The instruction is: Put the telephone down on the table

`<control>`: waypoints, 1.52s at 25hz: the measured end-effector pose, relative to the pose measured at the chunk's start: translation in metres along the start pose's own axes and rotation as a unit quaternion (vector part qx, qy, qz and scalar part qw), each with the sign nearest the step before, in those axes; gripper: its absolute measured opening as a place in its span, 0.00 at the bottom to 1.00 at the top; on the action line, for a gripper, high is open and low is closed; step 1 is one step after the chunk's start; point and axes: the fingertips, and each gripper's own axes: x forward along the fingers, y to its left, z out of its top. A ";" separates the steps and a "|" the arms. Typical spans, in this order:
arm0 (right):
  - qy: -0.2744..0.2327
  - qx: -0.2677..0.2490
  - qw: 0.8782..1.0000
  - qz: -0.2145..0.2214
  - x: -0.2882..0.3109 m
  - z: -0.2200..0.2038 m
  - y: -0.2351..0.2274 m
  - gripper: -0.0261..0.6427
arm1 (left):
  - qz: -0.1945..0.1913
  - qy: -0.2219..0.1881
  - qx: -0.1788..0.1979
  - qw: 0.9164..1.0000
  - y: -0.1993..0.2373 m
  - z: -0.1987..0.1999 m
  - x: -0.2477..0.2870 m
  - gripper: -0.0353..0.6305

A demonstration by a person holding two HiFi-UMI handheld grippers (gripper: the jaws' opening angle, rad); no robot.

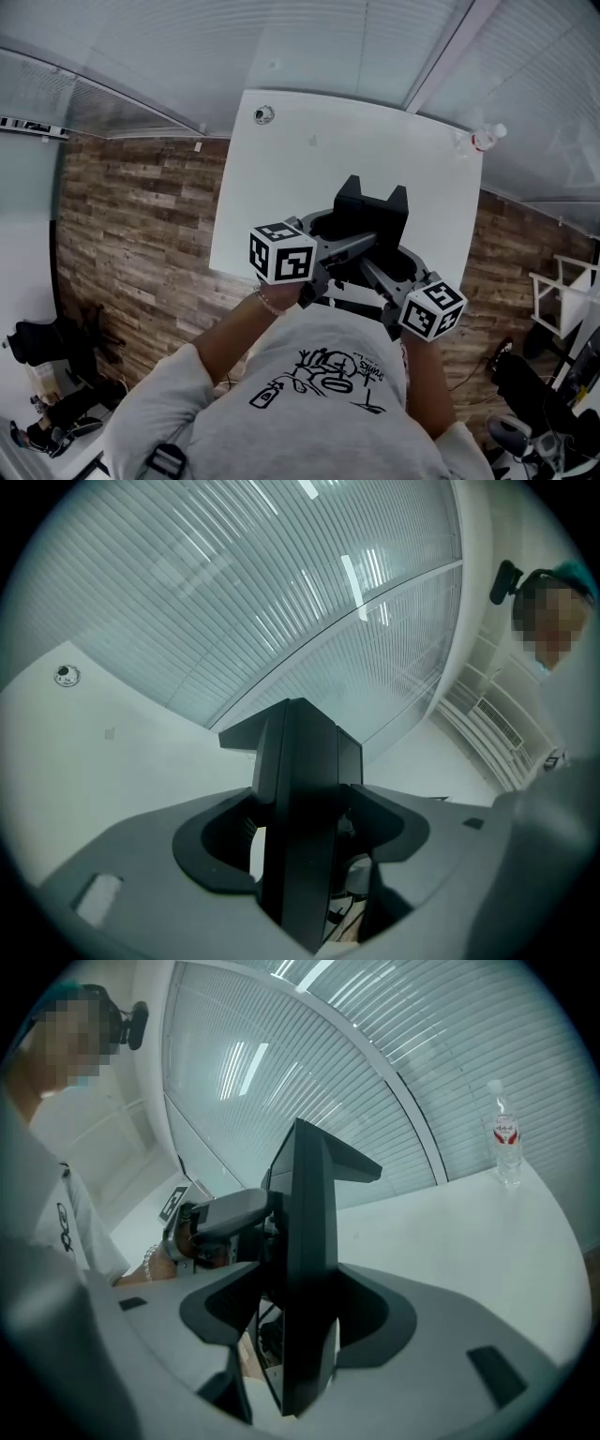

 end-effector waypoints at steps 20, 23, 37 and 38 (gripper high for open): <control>0.025 0.028 0.999 0.007 0.039 -0.037 -0.064 0.37 | 0.015 0.020 -0.017 1.000 0.072 -0.028 0.036 0.51; 0.027 0.032 0.999 0.005 0.044 -0.042 -0.073 0.37 | 0.018 0.020 -0.023 0.999 0.082 -0.033 0.041 0.52; 0.043 0.056 0.998 0.000 0.072 -0.070 -0.122 0.37 | 0.022 0.029 -0.044 0.998 0.137 -0.055 0.070 0.52; 0.043 0.056 0.997 0.000 0.073 -0.072 -0.125 0.37 | 0.022 0.028 -0.045 0.998 0.139 -0.057 0.072 0.52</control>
